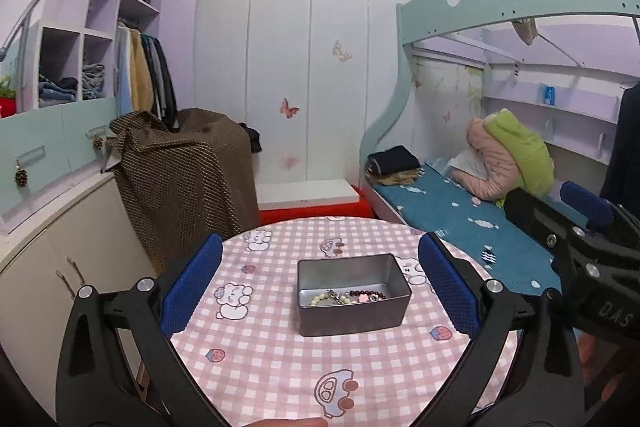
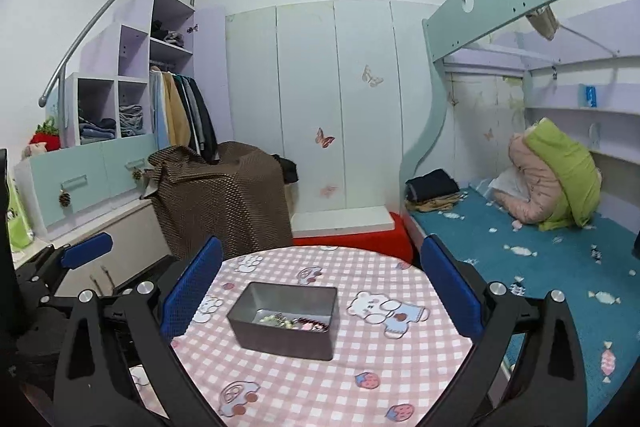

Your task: Organize jewelry

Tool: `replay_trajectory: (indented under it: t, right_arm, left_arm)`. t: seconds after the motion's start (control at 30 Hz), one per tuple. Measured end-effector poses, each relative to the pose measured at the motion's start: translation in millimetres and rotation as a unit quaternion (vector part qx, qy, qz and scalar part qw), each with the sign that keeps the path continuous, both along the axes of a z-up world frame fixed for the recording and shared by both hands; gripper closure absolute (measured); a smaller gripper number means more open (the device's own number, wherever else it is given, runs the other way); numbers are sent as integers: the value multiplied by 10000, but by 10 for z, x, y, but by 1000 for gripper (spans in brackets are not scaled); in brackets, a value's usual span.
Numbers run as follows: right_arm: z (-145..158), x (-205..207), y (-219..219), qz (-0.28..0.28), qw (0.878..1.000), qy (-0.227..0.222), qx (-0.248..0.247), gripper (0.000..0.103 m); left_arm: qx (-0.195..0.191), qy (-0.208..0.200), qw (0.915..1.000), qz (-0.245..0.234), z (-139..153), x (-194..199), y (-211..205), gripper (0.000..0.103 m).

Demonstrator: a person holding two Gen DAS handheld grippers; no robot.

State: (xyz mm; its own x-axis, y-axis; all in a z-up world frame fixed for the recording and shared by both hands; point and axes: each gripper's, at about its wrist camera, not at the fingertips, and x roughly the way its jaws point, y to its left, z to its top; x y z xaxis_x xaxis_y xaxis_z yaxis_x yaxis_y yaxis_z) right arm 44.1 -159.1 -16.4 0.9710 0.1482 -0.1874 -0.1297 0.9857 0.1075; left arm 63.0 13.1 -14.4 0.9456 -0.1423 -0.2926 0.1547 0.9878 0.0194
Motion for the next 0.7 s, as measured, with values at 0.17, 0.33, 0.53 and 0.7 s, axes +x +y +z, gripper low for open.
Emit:
replay_trajectory:
  t: [0.17,0.33,0.53,0.7]
  right_arm:
    - [-6,-22,-10,3,10000,13,59,7]
    - [-6,-47,-15,7,10000,25,89,7]
    - [-16,-80,-20,-120,9999,-58,16,7]
    - [-19,-77,-15,-134,9999,-19,21,7]
  left_arm:
    - [-2,-44,10000,-15,-8,-88,-25,5]
    - [-16,-58,10000,62,-17,-113,-49,5]
    - [-68,-30,9999,149,-29,-86,-21,5]
    - [-54,-39,9998,183,-30,-76,-19,5]
